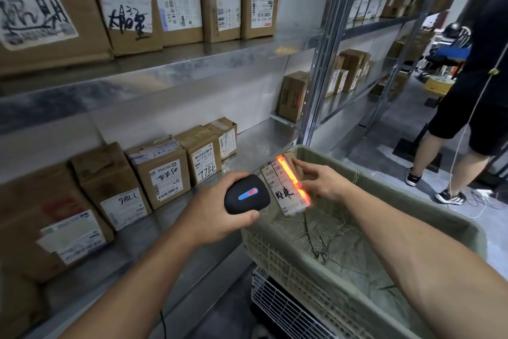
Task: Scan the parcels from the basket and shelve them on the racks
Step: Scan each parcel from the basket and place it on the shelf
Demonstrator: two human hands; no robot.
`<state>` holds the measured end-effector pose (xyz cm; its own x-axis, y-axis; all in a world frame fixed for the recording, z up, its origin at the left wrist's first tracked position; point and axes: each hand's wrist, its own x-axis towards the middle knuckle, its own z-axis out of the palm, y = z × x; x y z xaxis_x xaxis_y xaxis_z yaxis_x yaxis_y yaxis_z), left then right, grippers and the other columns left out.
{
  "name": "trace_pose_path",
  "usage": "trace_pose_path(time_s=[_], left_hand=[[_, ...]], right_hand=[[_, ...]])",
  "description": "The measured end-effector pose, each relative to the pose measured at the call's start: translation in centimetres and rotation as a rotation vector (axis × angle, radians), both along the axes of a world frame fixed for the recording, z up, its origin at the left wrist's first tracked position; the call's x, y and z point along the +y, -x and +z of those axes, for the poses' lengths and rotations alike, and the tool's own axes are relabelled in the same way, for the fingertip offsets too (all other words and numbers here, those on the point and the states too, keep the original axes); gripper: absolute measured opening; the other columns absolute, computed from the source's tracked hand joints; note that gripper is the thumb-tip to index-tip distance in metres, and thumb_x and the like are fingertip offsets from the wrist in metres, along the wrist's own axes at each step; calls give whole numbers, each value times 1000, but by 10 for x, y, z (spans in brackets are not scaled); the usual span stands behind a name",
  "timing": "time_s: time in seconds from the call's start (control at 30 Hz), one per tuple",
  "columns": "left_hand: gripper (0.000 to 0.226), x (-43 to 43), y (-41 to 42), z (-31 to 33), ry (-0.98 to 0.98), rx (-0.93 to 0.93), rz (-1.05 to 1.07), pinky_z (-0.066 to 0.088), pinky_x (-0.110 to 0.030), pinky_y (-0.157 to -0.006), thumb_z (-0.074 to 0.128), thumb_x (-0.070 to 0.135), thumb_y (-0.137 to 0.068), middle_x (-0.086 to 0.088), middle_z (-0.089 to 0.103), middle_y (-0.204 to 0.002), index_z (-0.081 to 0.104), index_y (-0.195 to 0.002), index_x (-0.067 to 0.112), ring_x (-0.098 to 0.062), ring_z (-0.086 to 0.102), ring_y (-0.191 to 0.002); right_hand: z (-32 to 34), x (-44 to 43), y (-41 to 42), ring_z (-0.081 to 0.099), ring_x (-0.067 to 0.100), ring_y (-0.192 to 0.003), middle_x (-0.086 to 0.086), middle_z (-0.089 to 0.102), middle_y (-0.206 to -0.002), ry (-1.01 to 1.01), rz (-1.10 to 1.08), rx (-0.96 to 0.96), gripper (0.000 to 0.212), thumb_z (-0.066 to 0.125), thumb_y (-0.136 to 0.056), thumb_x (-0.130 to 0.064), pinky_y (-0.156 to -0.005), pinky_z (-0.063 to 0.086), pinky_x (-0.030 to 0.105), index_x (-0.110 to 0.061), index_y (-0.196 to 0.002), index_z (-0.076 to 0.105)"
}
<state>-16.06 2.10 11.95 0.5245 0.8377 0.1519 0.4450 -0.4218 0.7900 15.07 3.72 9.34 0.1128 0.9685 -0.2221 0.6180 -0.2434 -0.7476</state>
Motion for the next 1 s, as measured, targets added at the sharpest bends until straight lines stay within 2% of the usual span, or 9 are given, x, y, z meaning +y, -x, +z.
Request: trace_pose_path(time_s=[0.1, 0.23, 0.33, 0.47, 0.57, 0.63, 0.7, 0.8, 1.0], left_hand=[[67, -2, 0, 2, -4, -5, 2, 44, -4, -78, 70, 68, -56, 29, 64, -110, 45, -118, 62, 14, 60, -98], [69, -4, 1, 5, -5, 22, -5, 43, -3, -76, 68, 69, -54, 28, 63, -109, 45, -119, 60, 15, 59, -97], [60, -5, 1, 7, 2, -11, 13, 45, -5, -75, 72, 64, -57, 29, 63, -108, 48, -112, 61, 14, 60, -96], [56, -5, -3, 2, 108, -218, 120, 54, -21, -71, 81, 45, -62, 18, 69, -104, 57, -112, 49, 5, 66, -80], [60, -5, -9, 0, 228, -360, 190, 51, -29, -55, 82, 40, -62, 5, 68, -86, 62, -117, 32, -9, 61, -56], [66, -4, -12, -1, 268, -408, 211, 48, -32, -52, 83, 46, -57, 4, 66, -74, 63, -118, 27, -19, 57, -51], [67, -3, -13, -1, 294, -431, 220, 47, -33, -53, 82, 48, -56, 2, 66, -68, 64, -117, 27, -23, 56, -51], [60, -3, -16, -2, 347, -450, 237, 46, -34, -55, 81, 38, -66, -2, 64, -64, 63, -121, 23, -23, 55, -51], [57, -5, -18, 2, 453, -515, 250, 47, -35, -57, 77, 36, -71, -9, 64, -68, 61, -124, 22, -25, 56, -56]], right_hand=[[-5, 0, 0, 59, 4, -76, -4, 66, -125, -9, -15, 0, 73, 72, -92, -18, -64, 44, 18, -47, -150, 38], [-8, -3, -3, 60, 6, -88, -3, 64, -130, -23, -30, 13, 74, 72, -92, -16, -71, 44, 21, -46, -150, 37], [-10, -7, -6, 60, 6, -94, -1, 62, -134, -42, -46, 25, 75, 73, -91, -15, -77, 45, 20, -43, -151, 37], [-16, -14, -9, 55, 19, -126, -3, 49, -147, -98, -134, 150, 89, 74, -89, -11, -103, 50, 40, -44, -156, 26], [-23, -17, -4, 51, 26, -134, 1, 48, -147, -131, -196, 191, 97, 73, -89, -10, -106, 48, 52, -49, -156, 16], [-25, -18, 1, 53, 26, -133, 4, 51, -147, -179, -232, 213, 100, 74, -89, -10, -106, 48, 56, -51, -156, 12], [-26, -20, 7, 54, 24, -131, 3, 51, -147, -213, -254, 228, 101, 72, -90, -9, -107, 47, 56, -51, -156, 9], [-26, -19, 13, 47, 25, -138, 4, 45, -154, -242, -278, 223, 101, 70, -92, -8, -110, 44, 57, -53, -155, 6], [-29, -17, 18, 43, 24, -141, 5, 46, -152, -278, -299, 194, 104, 69, -92, -5, -114, 38, 51, -50, -157, 2]])
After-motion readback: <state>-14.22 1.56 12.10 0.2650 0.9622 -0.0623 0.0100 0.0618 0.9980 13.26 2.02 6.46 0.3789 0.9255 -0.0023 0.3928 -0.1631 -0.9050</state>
